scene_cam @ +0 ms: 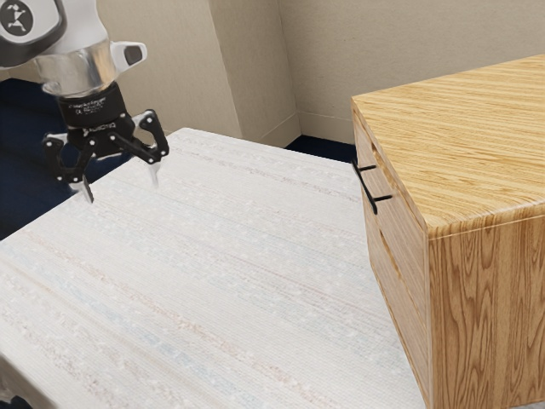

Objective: Pull the drawer handle with one arm to open the drawer

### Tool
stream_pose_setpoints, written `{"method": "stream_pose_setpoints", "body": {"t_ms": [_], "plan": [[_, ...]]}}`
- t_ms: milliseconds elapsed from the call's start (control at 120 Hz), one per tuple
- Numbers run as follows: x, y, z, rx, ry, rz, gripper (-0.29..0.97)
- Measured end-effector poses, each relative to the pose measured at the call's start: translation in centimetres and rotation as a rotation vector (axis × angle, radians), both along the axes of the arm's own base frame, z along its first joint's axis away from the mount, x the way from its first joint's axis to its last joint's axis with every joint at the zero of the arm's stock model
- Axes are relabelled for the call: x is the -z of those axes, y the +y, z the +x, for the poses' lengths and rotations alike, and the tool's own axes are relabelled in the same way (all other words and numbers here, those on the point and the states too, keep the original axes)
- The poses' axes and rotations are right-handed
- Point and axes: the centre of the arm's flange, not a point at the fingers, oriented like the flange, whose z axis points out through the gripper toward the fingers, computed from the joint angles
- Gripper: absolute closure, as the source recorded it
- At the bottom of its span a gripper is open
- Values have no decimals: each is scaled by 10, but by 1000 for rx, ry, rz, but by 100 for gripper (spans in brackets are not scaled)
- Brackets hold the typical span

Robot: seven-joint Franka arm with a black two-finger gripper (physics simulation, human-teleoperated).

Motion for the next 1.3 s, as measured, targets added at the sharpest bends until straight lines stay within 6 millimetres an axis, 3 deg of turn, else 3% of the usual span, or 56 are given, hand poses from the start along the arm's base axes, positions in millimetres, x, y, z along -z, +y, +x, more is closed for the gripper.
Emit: {"method": "stream_pose_setpoints", "body": {"t_ms": [200, 250, 283, 350, 500, 692, 792, 875, 992, 1167, 1300], "plan": [[-10, 5, 2, -164, -74, -1, 2], [-30, 14, -12, -216, -125, -10, 2], [-57, 16, -28, -245, -187, -11, 2], [-95, -3, -49, -246, -281, -37, 2], [-100, -41, -35, -223, -324, -144, 2], [-65, -106, 26, -164, -329, -208, 2], [-45, -118, 47, -175, -329, -226, 2], [-42, -116, 52, -201, -341, -233, 2], [-51, -114, 47, -229, -380, -249, 3], [-21, -151, 60, -196, -379, -305, 4], [-17, -170, 65, -189, -420, -331, 6]]}}
